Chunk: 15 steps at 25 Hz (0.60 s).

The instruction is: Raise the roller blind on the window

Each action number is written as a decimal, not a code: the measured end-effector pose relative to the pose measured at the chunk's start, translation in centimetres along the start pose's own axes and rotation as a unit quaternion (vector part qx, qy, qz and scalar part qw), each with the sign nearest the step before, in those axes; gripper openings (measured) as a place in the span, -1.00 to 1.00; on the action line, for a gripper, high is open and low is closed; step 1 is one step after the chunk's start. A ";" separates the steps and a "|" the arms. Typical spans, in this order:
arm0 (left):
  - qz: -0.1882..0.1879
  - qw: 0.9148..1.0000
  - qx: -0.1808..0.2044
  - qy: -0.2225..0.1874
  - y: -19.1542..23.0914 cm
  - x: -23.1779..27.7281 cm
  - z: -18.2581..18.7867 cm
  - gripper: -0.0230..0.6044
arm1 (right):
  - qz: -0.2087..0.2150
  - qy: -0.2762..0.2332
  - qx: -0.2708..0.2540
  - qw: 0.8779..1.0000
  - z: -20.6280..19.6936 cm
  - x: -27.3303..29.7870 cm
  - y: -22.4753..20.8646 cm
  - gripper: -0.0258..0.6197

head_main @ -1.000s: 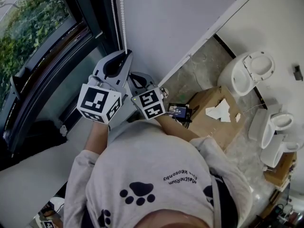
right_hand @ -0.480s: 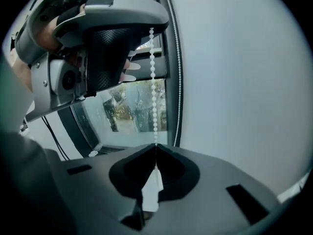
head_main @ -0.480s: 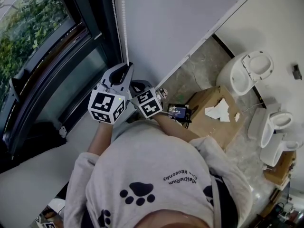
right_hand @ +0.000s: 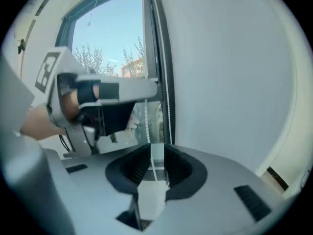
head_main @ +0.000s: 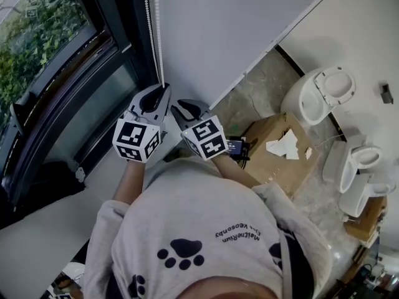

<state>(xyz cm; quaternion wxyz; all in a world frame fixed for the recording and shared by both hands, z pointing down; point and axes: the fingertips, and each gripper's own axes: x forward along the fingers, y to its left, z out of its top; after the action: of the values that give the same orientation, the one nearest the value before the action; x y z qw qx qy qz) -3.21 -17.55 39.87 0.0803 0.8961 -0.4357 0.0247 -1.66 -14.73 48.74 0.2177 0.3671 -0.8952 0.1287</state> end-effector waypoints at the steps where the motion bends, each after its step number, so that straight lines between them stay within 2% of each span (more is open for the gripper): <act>1: 0.002 1.000 -0.001 -0.001 0.2 -0.1 0.0 -0.86 | -0.004 -0.015 -0.003 1.000 1.1 -0.9 -0.2 -0.67; 6: 0.004 1.000 -0.003 -0.005 0.3 -0.4 0.0 -0.86 | -0.014 -0.104 -0.030 0.994 7.3 -5.5 0.1 -0.67; 11: 0.000 1.000 -0.004 -0.010 -0.1 -0.5 -0.1 -0.86 | -0.005 -0.216 -0.055 0.975 15.7 -9.1 1.6 -0.68; 15: -0.003 1.000 -0.002 -0.013 -0.7 -0.7 -0.1 -0.86 | -0.007 -0.268 -0.079 0.960 21.2 -9.9 2.2 -0.68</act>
<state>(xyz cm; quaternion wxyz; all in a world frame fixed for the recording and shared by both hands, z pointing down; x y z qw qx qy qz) -3.10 -16.61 39.86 0.0770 0.8977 -0.4336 0.0122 -3.18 -15.51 25.33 -0.0012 0.3758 -0.9255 -0.0466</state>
